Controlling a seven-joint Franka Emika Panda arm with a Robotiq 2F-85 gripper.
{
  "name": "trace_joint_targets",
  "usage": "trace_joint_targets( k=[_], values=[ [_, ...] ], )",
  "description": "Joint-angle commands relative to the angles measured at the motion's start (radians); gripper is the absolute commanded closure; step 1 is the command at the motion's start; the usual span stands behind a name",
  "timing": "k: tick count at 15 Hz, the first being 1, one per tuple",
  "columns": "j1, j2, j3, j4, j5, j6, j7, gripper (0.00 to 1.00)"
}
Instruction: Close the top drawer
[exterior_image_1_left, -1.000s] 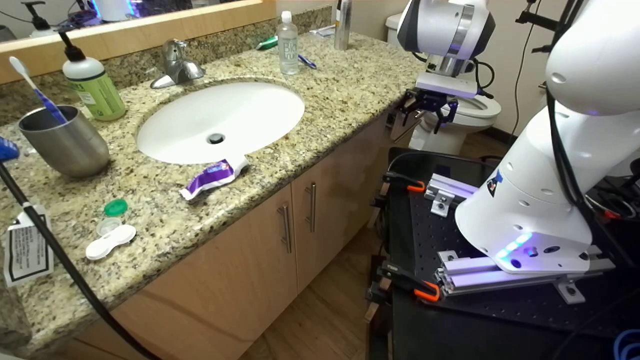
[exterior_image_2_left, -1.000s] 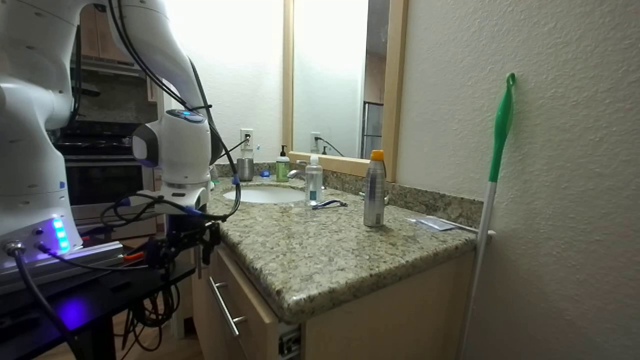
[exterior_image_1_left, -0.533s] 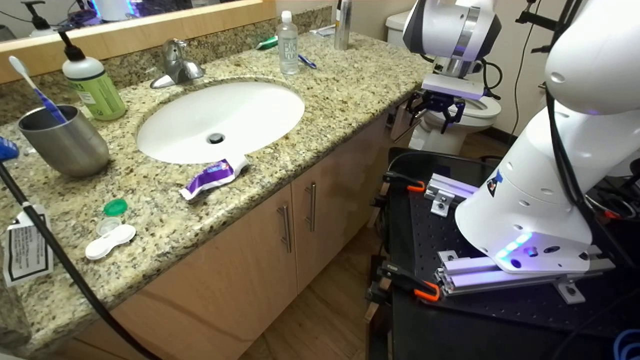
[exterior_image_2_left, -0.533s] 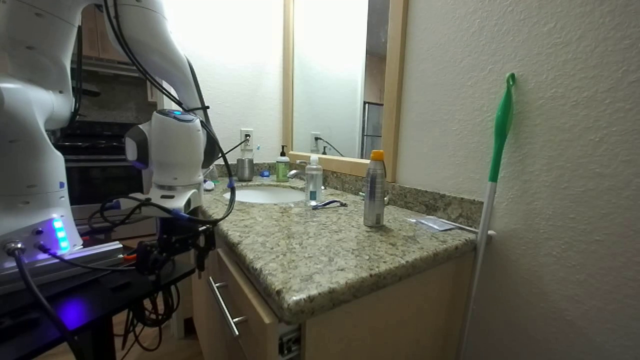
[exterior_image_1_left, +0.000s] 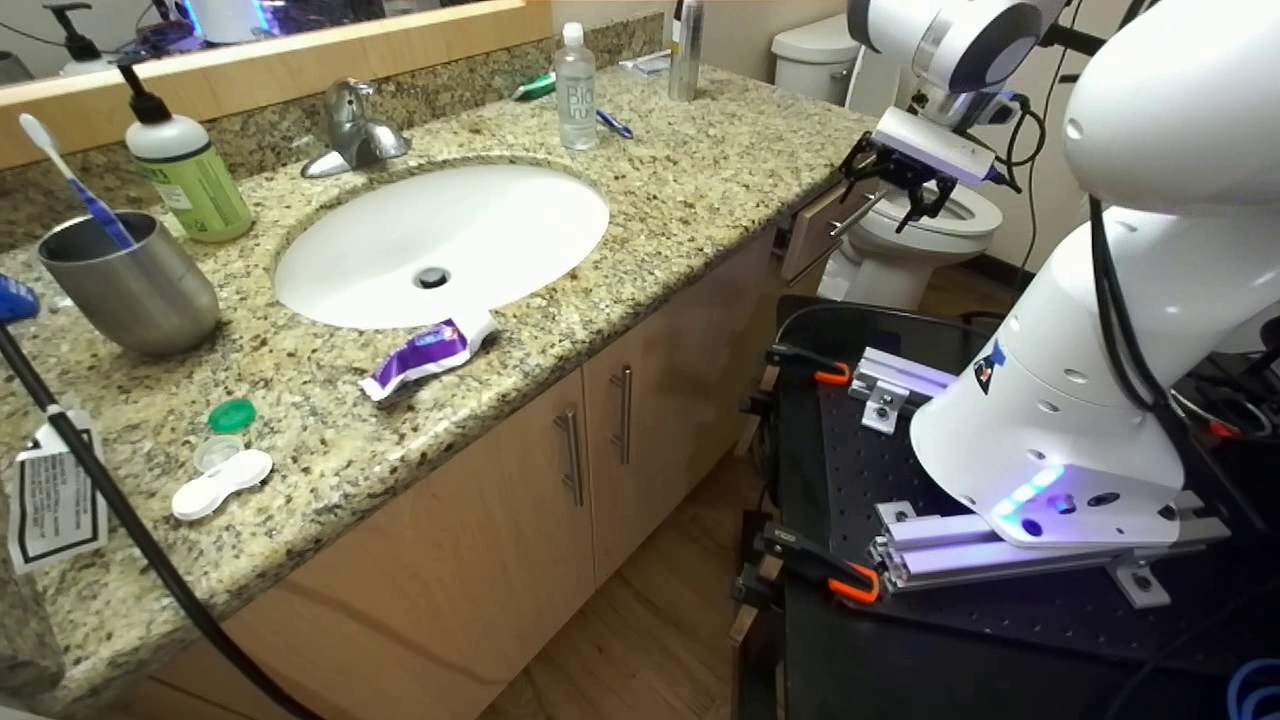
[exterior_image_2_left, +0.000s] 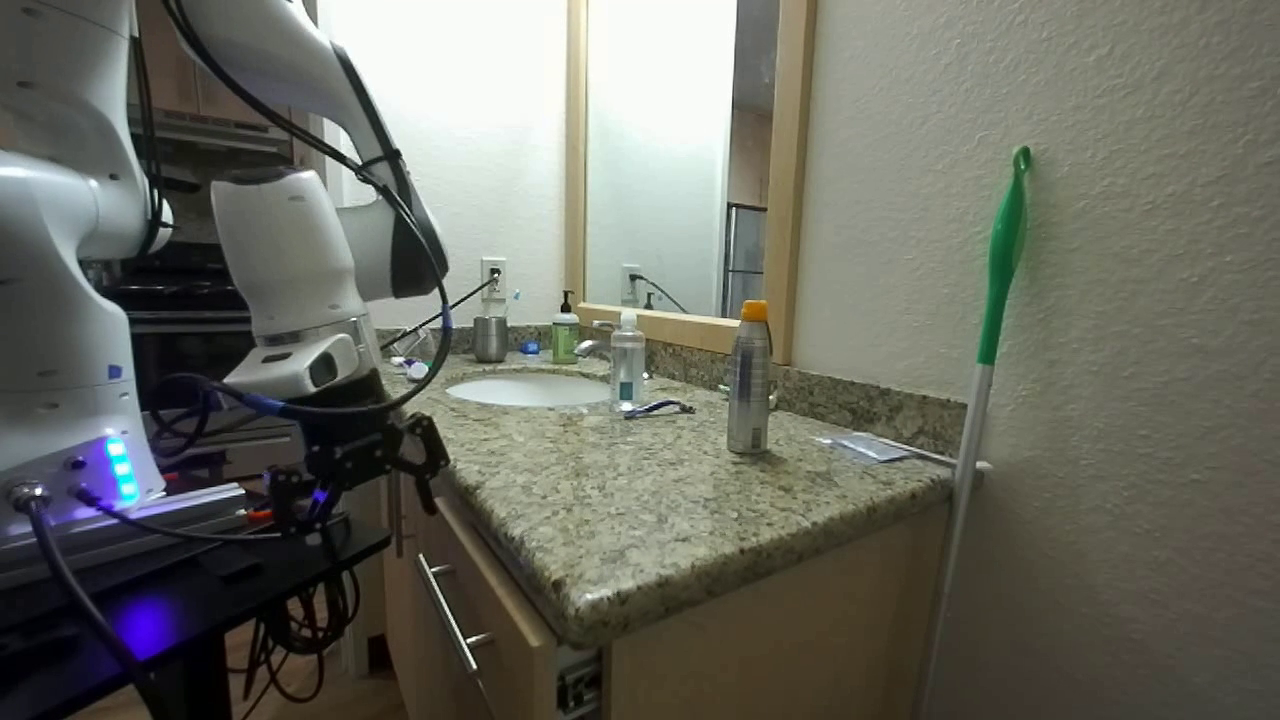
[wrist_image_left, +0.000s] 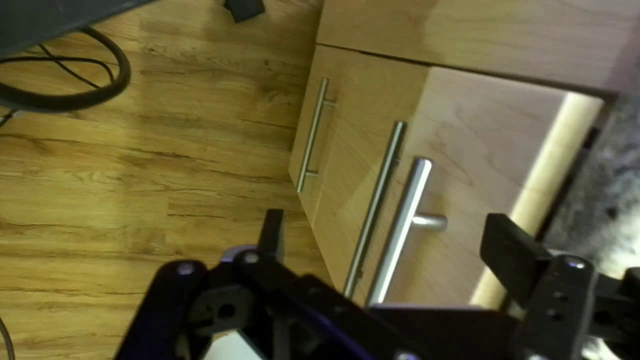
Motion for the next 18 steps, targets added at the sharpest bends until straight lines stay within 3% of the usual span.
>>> trace_joint_targets(
  k=[1, 3, 10, 11, 13, 18],
  values=[
    [-0.075, 0.013, 0.061, 0.084, 0.280, -0.046, -0.189, 0.00],
    [-0.068, 0.095, 0.056, 0.129, 0.380, -0.052, -0.213, 0.00],
    [-0.037, 0.303, 0.002, 0.168, 0.219, -0.085, 0.063, 0.00],
    [-0.037, 0.239, 0.014, 0.125, 0.248, -0.054, 0.012, 0.00],
    [-0.037, 0.286, 0.011, 0.146, 0.231, -0.060, 0.045, 0.00],
    [-0.081, 0.260, 0.057, 0.193, 0.396, -0.080, -0.102, 0.00]
  ],
)
